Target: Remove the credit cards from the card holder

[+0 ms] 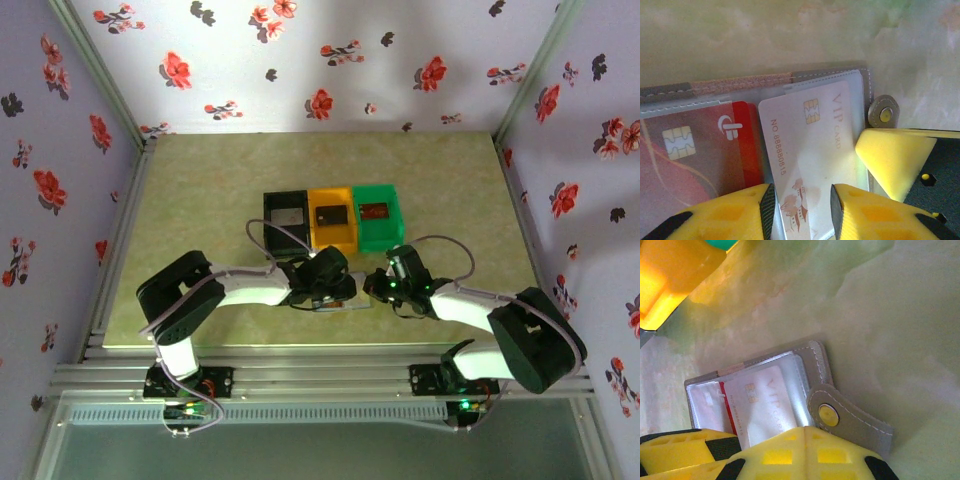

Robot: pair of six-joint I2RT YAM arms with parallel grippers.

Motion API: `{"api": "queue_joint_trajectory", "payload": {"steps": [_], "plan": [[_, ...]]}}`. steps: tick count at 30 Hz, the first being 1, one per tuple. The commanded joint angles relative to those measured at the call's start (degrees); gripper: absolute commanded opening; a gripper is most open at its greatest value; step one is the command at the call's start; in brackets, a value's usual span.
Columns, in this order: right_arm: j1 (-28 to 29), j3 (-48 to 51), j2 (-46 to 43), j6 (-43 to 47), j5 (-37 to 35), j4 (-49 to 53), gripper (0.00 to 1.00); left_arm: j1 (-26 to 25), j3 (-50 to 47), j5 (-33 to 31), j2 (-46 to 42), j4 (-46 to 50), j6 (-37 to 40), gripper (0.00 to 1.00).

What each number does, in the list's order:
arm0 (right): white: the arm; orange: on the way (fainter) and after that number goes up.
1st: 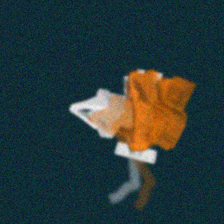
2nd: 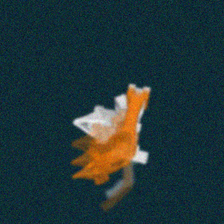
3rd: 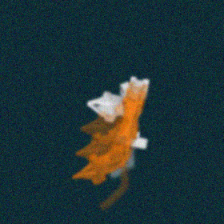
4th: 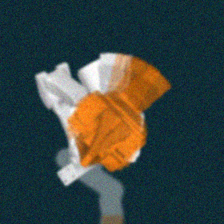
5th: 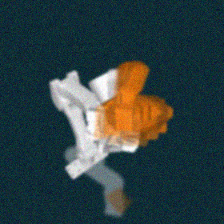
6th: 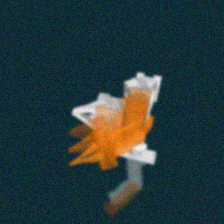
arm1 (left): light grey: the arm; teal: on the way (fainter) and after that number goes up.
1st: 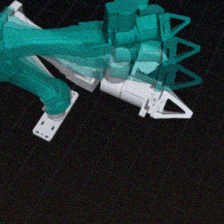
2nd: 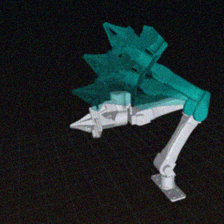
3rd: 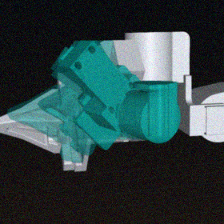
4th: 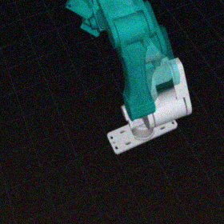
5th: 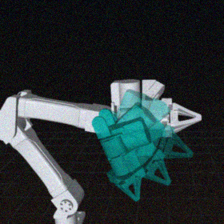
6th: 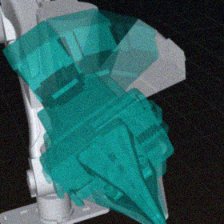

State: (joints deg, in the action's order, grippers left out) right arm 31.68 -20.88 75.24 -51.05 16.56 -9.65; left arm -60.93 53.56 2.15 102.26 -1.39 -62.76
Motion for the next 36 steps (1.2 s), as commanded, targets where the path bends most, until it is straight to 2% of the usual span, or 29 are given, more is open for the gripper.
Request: {"api": "queue_joint_trajectory", "payload": {"steps": [1, 7, 13, 21, 30, 36], "plan": [[-0.48, 1.55, 1.43, 0.86, -0.13, 1.93, 0.00, -0.77, 1.08, -1.80, 2.50, 3.15, 1.50, 0.39], [-0.48, 2.25, 2.04, 0.42, 0.14, 0.67, 0.00, -1.12, 1.39, -1.97, 3.45, 3.04, 1.59, 0.38], [-0.48, 2.74, 2.51, 0.25, -0.02, -0.02, 0.00, -1.30, 0.08, -2.72, 2.51, 1.75, 1.41, 0.28], [-0.53, 3.04, 2.69, -0.11, 0.14, -0.44, 0.00, -1.39, -1.24, -4.63, -0.59, 1.07, 1.07, 0.20], [-0.52, 3.57, 2.48, -0.28, 0.30, -0.63, 0.00, -1.56, -4.13, -5.75, -2.94, -3.31, -0.08, 0.05], [-0.50, 3.75, 2.37, -0.37, 0.40, -0.80, 0.00, -1.56, -5.37, -5.45, -3.49, -6.75, -0.44, 0.00]]}}
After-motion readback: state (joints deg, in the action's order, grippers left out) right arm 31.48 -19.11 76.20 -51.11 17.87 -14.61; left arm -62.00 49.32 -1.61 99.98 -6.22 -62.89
